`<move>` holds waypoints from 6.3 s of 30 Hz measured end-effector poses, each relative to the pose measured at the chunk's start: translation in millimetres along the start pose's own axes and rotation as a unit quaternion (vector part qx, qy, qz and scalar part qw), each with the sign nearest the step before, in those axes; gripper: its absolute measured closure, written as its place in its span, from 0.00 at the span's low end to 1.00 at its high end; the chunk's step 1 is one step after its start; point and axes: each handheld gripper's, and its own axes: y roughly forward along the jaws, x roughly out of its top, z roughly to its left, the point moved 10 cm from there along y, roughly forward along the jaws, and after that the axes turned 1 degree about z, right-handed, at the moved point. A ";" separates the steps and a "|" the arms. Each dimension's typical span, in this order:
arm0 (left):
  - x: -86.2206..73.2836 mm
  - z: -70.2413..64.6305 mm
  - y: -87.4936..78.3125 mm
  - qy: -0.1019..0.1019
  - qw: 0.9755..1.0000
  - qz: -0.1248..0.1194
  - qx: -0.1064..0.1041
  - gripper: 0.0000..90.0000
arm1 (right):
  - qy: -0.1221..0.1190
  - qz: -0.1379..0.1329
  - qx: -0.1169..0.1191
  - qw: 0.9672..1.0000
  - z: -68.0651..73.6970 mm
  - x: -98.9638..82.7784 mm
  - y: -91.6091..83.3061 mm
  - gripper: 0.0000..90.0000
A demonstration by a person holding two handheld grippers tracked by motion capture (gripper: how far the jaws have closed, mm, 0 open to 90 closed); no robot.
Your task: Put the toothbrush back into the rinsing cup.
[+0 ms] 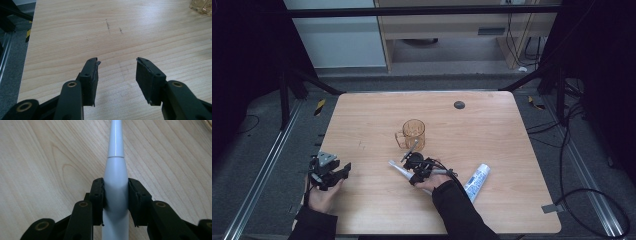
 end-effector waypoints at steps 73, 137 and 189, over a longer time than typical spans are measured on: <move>0.3 0.5 0.0 -0.005 1.000 -0.003 0.001 0.58 | 0.133 -0.485 -0.102 0.858 -50.3 94.4 -159.7 0.74; -0.5 1.2 1.4 -0.006 1.000 -0.002 -0.001 0.58 | 0.170 -0.493 -0.195 0.831 -104.5 144.9 -91.3 0.74; -0.3 -1.2 2.2 -0.003 1.000 -0.001 0.000 0.58 | 0.164 -0.444 -0.201 0.857 -90.0 112.6 -50.5 0.74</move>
